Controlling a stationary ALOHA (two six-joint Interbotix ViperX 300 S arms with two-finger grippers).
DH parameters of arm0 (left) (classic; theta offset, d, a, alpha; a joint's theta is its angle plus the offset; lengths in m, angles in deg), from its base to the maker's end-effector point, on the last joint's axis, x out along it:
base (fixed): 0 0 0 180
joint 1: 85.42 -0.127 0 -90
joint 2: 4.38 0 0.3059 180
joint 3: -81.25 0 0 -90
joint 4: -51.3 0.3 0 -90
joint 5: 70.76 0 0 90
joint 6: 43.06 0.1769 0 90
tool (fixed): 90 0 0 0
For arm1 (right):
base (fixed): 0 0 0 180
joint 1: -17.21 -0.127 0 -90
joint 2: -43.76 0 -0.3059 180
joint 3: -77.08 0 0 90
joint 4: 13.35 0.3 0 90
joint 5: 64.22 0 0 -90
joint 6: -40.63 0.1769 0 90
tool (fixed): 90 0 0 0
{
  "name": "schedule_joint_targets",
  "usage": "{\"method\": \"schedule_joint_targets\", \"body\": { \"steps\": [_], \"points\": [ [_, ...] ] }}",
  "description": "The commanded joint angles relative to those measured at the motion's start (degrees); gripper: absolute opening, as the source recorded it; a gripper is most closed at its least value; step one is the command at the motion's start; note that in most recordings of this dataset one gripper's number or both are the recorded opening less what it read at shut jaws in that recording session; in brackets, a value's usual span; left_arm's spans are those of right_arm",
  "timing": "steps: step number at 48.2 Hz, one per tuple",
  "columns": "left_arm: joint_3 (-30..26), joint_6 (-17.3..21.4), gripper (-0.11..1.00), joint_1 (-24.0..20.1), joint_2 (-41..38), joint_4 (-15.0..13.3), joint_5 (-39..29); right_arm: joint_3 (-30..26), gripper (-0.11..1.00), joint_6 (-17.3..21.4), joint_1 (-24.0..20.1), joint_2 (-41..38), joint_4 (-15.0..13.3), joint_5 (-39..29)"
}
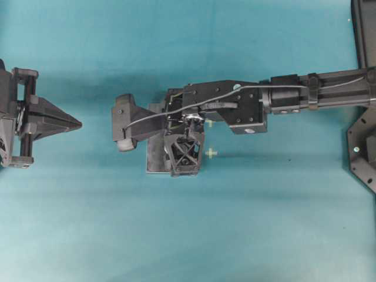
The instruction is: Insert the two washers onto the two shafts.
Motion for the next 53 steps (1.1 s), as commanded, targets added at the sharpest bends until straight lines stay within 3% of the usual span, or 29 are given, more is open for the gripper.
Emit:
{"method": "schedule_joint_targets", "body": {
  "steps": [1, 12, 20, 30, 36, 53],
  "points": [
    [-1.3, -0.1, 0.0, 0.0, -0.1, 0.3, 0.5, -1.5, 0.9, -0.6, -0.1, 0.4, 0.4, 0.1],
    [-1.3, -0.1, 0.0, 0.0, -0.1, 0.3, 0.5, -2.7, 0.88, -1.5, -1.1, -0.4, 5.1, -0.4],
    [-1.2, -0.1, 0.0, 0.0, 0.0, 0.3, 0.5, -3.1, 0.77, -1.8, -1.7, 0.3, 7.2, -4.1],
    [-1.0, 0.0, 0.0, 0.0, 0.1, 0.3, 0.5, -3.0, 0.65, -1.8, -0.1, 0.0, 6.7, -4.4],
    [-1.0, 0.0, 0.0, 0.0, 0.4, 0.1, 0.5, -3.3, 0.65, -1.3, 1.7, 0.0, 5.0, -2.1],
    [-0.4, -0.1, 0.0, 0.0, 1.5, 0.3, 0.5, -4.2, 0.65, -1.4, 2.5, -0.3, 4.0, -1.1]
  ]
}}
